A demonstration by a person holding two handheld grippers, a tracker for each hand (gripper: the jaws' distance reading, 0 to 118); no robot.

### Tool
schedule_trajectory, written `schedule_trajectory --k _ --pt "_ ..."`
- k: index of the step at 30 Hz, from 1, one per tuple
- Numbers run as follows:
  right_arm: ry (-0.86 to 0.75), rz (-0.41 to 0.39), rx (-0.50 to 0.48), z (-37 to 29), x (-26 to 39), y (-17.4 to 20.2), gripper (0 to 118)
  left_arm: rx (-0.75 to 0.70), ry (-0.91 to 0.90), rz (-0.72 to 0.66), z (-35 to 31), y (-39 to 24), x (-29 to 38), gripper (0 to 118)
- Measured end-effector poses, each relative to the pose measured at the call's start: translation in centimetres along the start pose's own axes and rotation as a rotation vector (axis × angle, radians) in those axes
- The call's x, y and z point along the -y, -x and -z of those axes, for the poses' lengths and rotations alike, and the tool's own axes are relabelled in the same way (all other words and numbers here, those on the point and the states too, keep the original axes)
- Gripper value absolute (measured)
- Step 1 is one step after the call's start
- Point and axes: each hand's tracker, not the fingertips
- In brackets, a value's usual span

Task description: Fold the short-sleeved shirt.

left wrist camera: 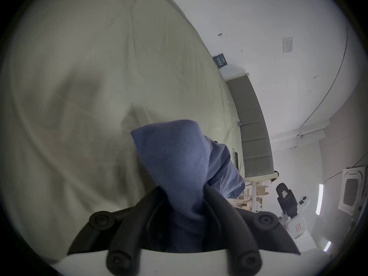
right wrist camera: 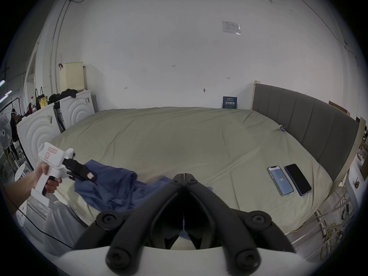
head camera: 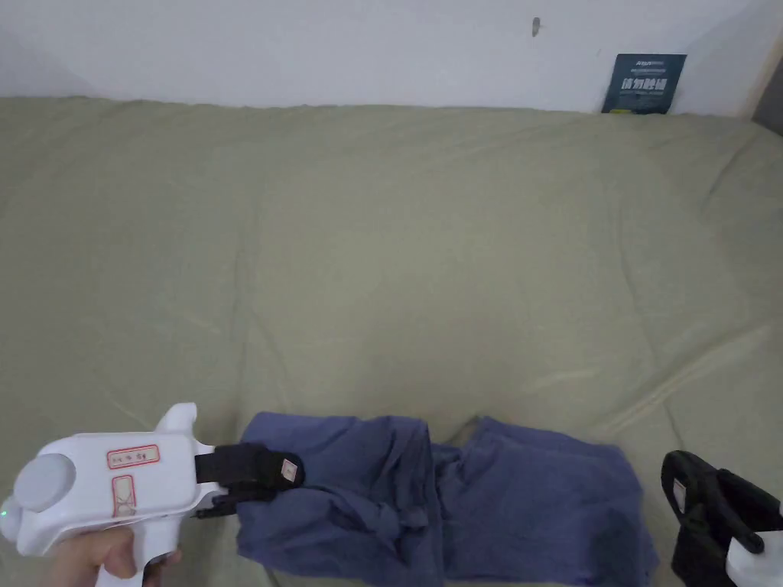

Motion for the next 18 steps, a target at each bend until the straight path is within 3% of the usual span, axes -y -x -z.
schedule_trajectory --k 4,8,18 --pt "-0.004 0.028 -0.037 0.2 0.0 -0.1 0 -0.108 -0.092 -0.042 -6.9 -0.9 0.1 8" --pt "-0.002 0.006 -0.059 0.5 0.1 0.3 0 -0.324 -0.179 0.059 -11.4 -2.1 -0.7 8" --pt "-0.03 -0.017 -0.056 0.2 0.2 0.6 0 -0.486 -0.076 0.275 -6.4 -11.5 0.0 8"
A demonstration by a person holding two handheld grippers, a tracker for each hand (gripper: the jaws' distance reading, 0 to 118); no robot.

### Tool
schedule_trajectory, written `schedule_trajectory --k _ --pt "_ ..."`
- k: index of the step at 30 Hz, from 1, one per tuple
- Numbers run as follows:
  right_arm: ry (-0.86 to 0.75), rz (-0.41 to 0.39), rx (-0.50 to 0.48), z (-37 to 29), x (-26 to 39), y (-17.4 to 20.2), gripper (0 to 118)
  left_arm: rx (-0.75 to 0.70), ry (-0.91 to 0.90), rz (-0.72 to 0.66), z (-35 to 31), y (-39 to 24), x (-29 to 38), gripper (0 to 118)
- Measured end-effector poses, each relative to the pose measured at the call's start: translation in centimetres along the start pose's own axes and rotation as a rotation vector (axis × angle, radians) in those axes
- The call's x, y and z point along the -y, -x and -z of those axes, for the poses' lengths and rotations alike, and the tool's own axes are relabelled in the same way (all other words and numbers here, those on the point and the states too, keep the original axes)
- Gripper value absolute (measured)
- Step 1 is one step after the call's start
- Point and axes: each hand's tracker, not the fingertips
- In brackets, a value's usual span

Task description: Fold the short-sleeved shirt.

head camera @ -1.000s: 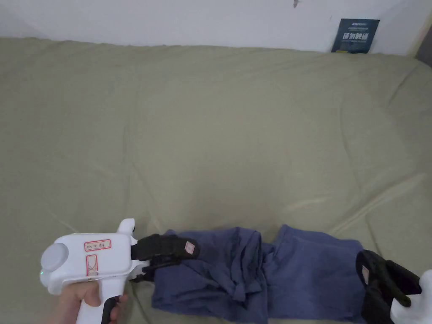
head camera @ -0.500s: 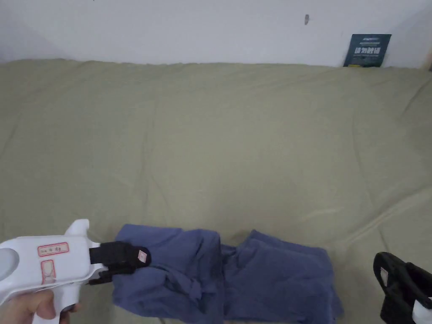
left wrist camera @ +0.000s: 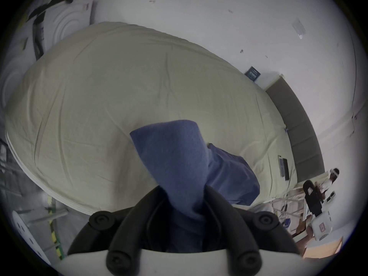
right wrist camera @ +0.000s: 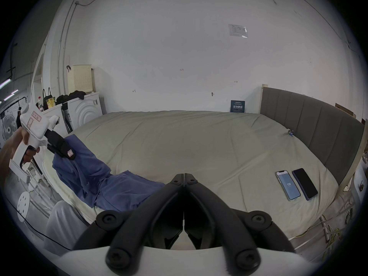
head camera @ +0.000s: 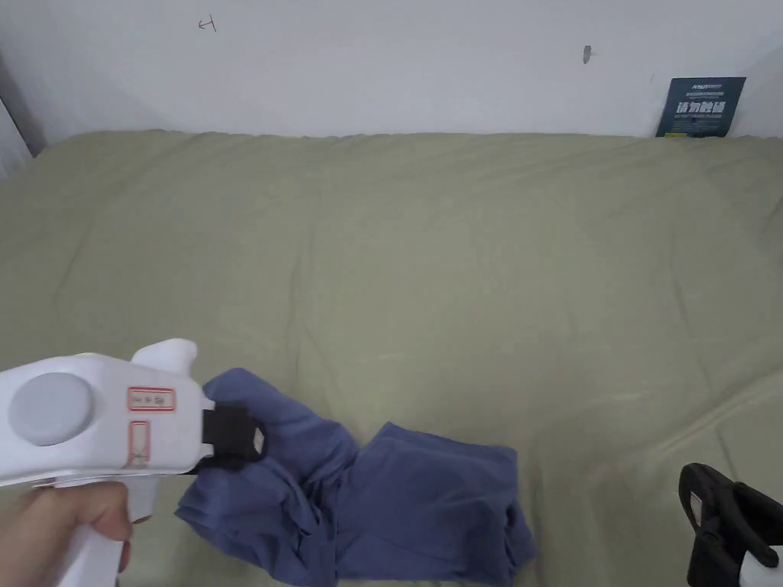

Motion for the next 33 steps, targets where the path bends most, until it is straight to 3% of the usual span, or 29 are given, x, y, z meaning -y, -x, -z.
schedule_trajectory --k 7,11,12,13,14,15,16,23,24,25,26,27,29,33 --pt "0.0 0.021 0.021 -0.4 0.4 -1.1 0 -0.122 0.061 0.184 4.0 -9.2 0.0 9" --pt "0.013 0.023 0.03 -0.6 0.9 -1.6 0 -0.14 0.084 0.189 8.4 -13.5 0.5 12" --pt "0.015 0.027 0.035 -0.8 1.0 -1.8 0 -0.144 0.092 0.191 9.5 -14.5 0.8 17" --pt "0.017 0.035 0.042 -0.9 1.1 -2.1 0 -0.132 0.098 0.195 10.3 -15.3 1.0 50" --pt "0.02 0.044 0.047 -1.0 1.2 -2.3 0 -0.094 0.096 0.199 11.1 -15.9 1.2 90" --pt "0.022 0.052 0.053 -1.2 1.3 -2.6 0 -0.092 0.102 0.211 12.1 -16.4 1.3 115" --pt "0.026 0.057 0.063 -1.3 1.4 -2.9 0 -0.097 0.094 0.212 12.5 -16.9 1.5 118" --pt "0.035 0.096 0.104 -1.7 1.8 -4.4 0 0.086 0.038 0.109 9.2 -15.2 0.3 109" --pt "0.038 0.102 0.105 -1.7 1.8 -4.5 0 0.118 0.02 0.097 8.4 -14.6 0.2 98" --pt "0.041 0.108 0.105 -1.6 1.9 -4.5 0 0.154 0.0 0.077 7.6 -13.7 0.1 60" --pt "0.044 0.111 0.102 -1.5 1.9 -4.4 0 0.194 -0.027 0.054 6.9 -12.9 0.0 13" --pt "0.046 0.113 0.1 -1.5 1.9 -4.3 0 0.24 -0.049 0.049 6.5 -11.8 0.0 0" --pt "0.048 0.105 0.095 -1.5 1.9 -4.0 0 0.334 -0.057 -0.032 6.7 -9.3 0.2 0" --pt "0.057 0.088 0.081 -1.1 1.8 -3.2 0 0.436 0.042 -0.048 9.4 -5.2 1.4 0"
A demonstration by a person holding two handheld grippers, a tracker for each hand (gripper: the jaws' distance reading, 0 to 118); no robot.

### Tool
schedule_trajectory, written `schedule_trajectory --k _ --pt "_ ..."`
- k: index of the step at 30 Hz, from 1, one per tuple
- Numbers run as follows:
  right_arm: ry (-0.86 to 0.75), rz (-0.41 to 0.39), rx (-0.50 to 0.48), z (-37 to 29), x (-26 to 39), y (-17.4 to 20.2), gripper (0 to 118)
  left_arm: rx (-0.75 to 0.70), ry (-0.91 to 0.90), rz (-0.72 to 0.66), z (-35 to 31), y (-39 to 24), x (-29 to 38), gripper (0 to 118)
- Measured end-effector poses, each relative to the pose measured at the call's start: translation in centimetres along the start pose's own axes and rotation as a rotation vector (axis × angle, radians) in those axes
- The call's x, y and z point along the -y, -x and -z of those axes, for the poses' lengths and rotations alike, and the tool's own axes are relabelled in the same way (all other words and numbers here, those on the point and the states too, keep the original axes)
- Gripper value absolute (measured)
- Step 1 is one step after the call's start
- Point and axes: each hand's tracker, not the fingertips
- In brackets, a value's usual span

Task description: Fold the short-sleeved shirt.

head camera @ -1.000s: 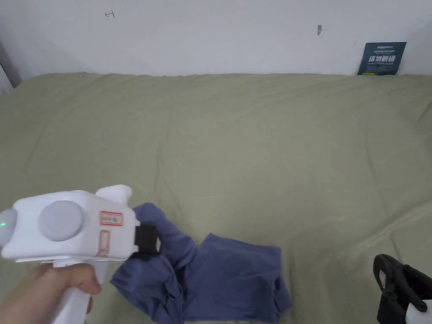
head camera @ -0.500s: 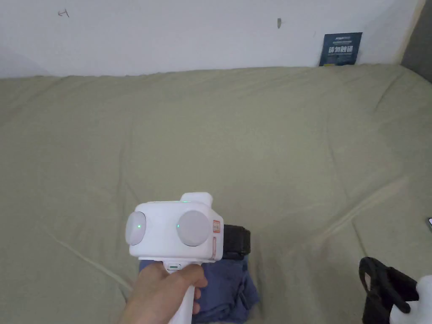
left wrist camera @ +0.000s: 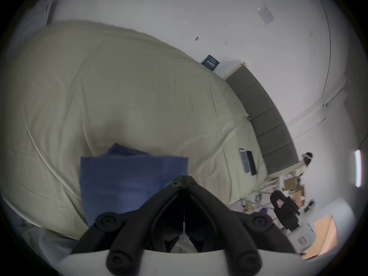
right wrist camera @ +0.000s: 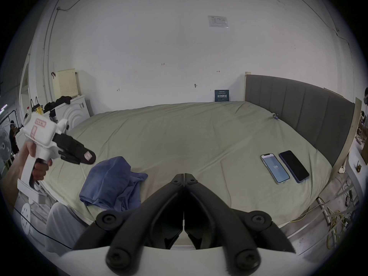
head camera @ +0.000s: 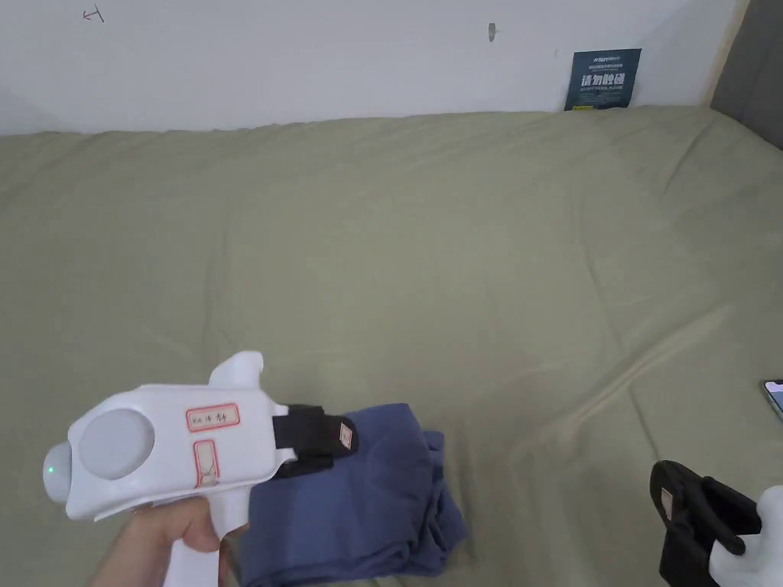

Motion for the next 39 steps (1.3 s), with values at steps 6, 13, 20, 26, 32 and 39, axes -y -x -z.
schedule_trajectory --k 6,13,20,26,32,39 --pt "0.034 -0.002 -0.013 0.5 0.3 0.7 0 0.085 0.092 -0.084 7.8 3.0 1.4 0" --pt "0.118 0.006 -0.024 1.7 1.2 0.5 0 0.16 0.113 -0.144 13.1 5.1 2.9 0" --pt "0.143 -0.007 -0.076 3.0 0.8 1.5 0 0.154 0.138 -0.13 11.3 3.0 2.3 0" --pt "0.223 0.043 -0.342 7.7 -1.3 4.1 0 0.131 0.022 -0.006 2.1 1.9 1.1 0" --pt "0.449 0.226 -0.728 17.2 -1.7 8.1 0 -0.08 -0.079 0.049 -6.0 4.2 1.3 0" --pt "0.781 0.565 -0.923 26.5 5.0 7.3 0 -0.145 -0.056 -0.036 -6.1 8.9 1.8 0"
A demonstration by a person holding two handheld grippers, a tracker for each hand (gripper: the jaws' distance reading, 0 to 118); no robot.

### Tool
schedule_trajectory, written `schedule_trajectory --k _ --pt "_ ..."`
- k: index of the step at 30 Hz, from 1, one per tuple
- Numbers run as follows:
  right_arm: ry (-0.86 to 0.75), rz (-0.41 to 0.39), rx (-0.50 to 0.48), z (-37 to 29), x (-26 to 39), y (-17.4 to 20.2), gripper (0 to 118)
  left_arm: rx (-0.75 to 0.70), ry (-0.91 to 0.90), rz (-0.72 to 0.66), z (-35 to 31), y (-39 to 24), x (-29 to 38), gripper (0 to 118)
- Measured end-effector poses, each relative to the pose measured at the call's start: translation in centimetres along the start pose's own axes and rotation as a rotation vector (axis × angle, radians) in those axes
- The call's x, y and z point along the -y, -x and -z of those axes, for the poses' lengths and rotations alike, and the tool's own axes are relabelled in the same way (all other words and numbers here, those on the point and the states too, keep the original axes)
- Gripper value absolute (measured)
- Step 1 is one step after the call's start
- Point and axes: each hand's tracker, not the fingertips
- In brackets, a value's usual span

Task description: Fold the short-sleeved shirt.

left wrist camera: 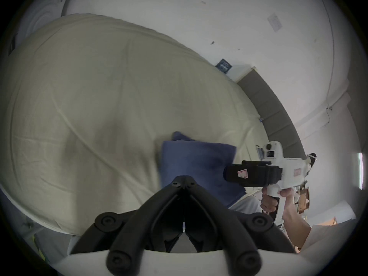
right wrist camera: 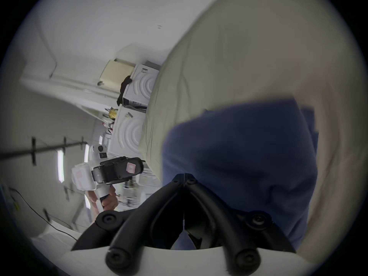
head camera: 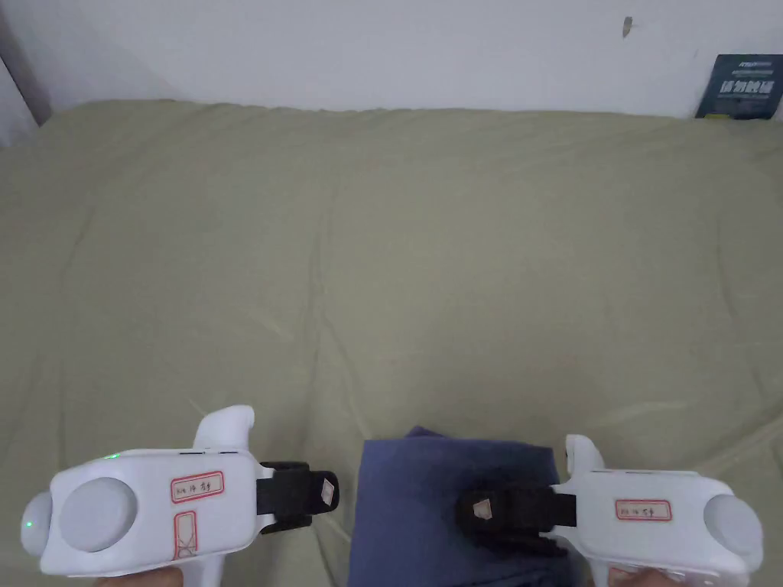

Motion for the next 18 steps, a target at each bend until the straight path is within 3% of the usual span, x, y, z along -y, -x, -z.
schedule_trajectory --k 2,3,4,7,8,9,10,11,12,13,18 --pt "-0.006 0.056 -0.008 -0.3 0.3 -2.9 0 -0.006 0.006 -0.032 0.5 1.1 -0.1 0" --pt "-0.032 0.098 -0.12 -0.8 0.8 -3.4 0 0.0 0.011 -0.047 0.7 1.4 -0.2 0" --pt "-0.056 0.123 -0.131 -1.2 0.9 -3.4 0 0.019 0.017 -0.059 0.8 1.7 -0.2 0" --pt "-0.048 0.07 -0.07 -1.6 1.0 -2.4 0 0.103 0.063 -0.069 1.3 1.8 -0.3 3" --pt "-0.045 0.066 -0.063 -1.5 1.0 -2.2 0 0.146 0.074 -0.083 1.6 1.9 -0.5 15" --pt "-0.044 0.069 -0.064 -1.5 1.0 -2.2 0 0.179 0.092 -0.099 1.9 1.9 -0.6 47" --pt "-0.041 0.074 -0.066 -1.5 1.0 -2.3 0 0.217 0.114 -0.109 2.4 2.0 -0.8 103" --pt "-0.041 0.079 -0.068 -1.5 0.9 -2.2 0 0.233 0.139 -0.103 3.2 2.1 -0.9 118" --pt "-0.04 0.08 -0.071 -1.5 1.0 -2.2 0 0.231 0.18 -0.085 4.4 2.1 -0.9 117" --pt "-0.041 0.08 -0.073 -1.5 1.0 -2.2 0 0.283 0.087 -0.106 5.1 1.9 -1.3 117" --pt "-0.051 0.1 -0.089 -1.5 1.1 -2.7 0 0.4 0.251 -0.175 10.3 3.8 -0.7 117"
